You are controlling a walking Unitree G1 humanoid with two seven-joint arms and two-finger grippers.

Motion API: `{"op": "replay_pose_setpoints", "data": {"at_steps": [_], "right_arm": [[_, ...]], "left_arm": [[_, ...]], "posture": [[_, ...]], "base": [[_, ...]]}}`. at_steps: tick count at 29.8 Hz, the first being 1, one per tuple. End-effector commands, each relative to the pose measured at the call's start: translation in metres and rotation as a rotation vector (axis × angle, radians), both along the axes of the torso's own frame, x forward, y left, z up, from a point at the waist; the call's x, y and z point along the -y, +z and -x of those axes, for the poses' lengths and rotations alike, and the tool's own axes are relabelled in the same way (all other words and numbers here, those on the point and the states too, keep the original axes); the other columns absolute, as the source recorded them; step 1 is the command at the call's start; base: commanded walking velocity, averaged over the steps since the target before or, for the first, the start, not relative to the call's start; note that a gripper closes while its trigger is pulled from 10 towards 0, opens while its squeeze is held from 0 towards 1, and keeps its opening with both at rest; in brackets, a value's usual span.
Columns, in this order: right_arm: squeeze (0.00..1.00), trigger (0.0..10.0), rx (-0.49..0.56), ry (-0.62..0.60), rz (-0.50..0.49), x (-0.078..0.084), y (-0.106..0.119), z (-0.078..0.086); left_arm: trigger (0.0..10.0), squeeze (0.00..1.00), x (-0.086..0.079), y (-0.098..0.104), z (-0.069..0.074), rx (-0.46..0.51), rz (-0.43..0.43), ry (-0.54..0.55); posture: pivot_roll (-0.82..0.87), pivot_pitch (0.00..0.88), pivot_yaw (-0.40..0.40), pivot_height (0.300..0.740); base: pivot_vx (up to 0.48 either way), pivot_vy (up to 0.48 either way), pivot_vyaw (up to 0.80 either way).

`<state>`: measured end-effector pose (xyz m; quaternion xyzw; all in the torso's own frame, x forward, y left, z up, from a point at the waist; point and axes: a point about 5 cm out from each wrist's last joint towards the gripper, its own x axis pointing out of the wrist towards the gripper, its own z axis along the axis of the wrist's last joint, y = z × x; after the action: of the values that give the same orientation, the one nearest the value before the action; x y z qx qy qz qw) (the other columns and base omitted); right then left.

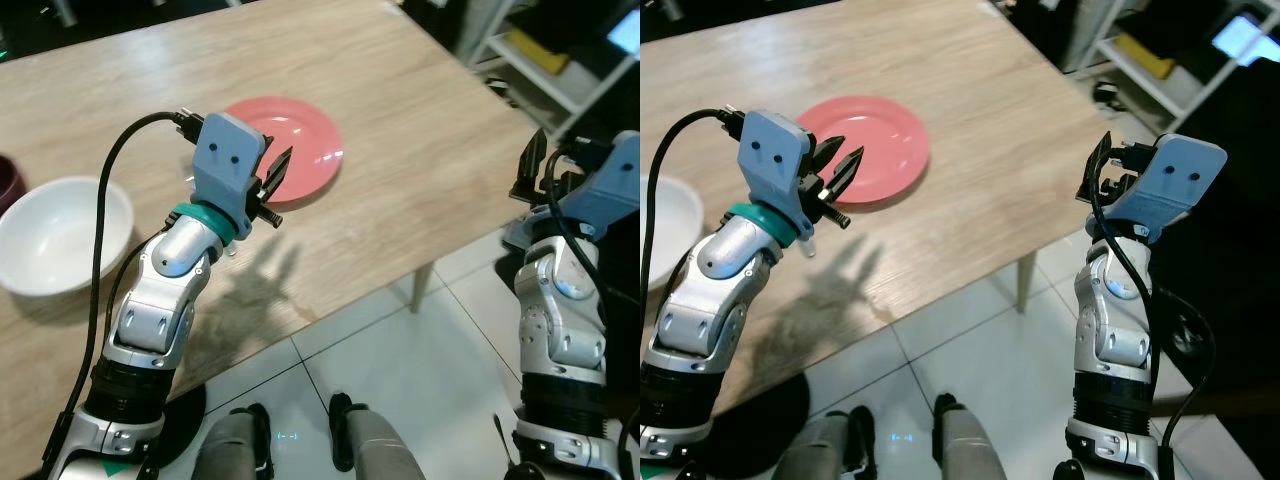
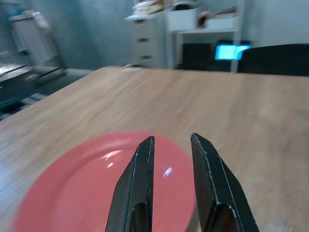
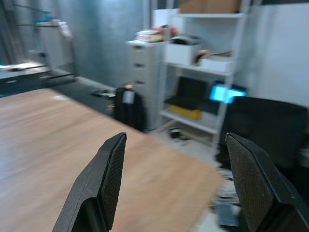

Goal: Setting the table

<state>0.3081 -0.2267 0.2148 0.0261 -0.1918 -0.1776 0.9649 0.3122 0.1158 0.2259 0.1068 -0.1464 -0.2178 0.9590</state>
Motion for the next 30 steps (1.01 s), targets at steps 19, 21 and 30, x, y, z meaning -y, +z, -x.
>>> {"op": "replay_pose_setpoints", "data": {"at_steps": [19, 21, 30], "right_arm": [[0.0, 10.0, -0.043, -0.008, -0.006, -0.0003, -0.011, 0.0009], [0.0, 10.0, -0.044, -0.008, -0.004, -0.0001, -0.0112, 0.0008], [0.0, 10.0, -0.046, -0.008, 0.001, 0.0003, -0.0114, 0.0003]], "left_arm": [[10.0, 0.0, 0.0023, -0.0081, -0.0046, -0.022, -0.017, -0.011], [10.0, 0.0, 0.0026, -0.0082, -0.0053, -0.022, -0.015, -0.013], [10.0, 0.0, 0.0033, -0.0081, -0.0065, -0.023, -0.004, -0.017]], "posture": [[0.14, 0.114, 0.024, 0.74], [0.14, 0.111, 0.025, 0.74], [0.14, 0.113, 0.023, 0.74]], "base": [[0.0, 0.0, -0.8], [0.0, 0.0, -0.8], [0.0, 0.0, -0.8]]}}
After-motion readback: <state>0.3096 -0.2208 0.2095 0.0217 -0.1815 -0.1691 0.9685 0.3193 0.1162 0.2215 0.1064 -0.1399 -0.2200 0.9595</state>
